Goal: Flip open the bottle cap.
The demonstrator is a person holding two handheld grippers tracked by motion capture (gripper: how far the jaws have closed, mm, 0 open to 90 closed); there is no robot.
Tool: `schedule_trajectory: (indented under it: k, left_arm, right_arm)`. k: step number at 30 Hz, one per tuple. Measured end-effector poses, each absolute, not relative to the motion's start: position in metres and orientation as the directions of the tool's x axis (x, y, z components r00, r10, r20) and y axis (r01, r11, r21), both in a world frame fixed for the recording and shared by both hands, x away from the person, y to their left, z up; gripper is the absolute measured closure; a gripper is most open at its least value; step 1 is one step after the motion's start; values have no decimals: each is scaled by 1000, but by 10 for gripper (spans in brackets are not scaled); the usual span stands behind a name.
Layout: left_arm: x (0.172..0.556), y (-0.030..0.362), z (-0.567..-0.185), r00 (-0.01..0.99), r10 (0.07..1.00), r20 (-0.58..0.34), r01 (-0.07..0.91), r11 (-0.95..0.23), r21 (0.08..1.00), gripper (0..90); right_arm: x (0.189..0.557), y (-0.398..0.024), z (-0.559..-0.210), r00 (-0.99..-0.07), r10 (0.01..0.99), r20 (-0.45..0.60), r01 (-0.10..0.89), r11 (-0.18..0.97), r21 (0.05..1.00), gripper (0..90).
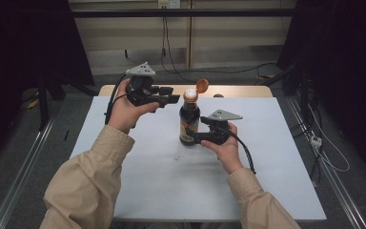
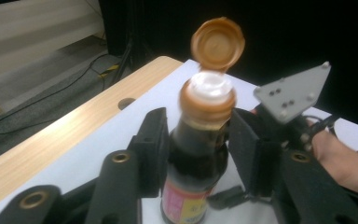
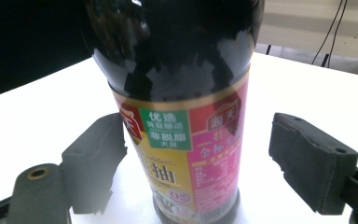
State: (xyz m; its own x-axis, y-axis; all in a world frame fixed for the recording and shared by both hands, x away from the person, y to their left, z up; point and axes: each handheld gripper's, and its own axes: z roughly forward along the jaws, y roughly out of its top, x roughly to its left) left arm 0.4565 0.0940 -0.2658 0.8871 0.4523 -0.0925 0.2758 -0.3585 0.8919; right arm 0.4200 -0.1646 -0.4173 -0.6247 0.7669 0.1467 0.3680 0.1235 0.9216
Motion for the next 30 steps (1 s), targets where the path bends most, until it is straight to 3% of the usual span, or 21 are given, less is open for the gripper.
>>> schedule_trajectory:
  k: [7,30]
  left_arm:
    - [451,108,-290,877,464,-124,303,-335,892,449]
    - [425,144,-350,858,487,-163,343,-309,887,246]
  right_arm:
    - [410,-177,-412,-635,759,148,361,123,924,191]
    - [371,-212,-414,-659,741,130,363,162,918,172]
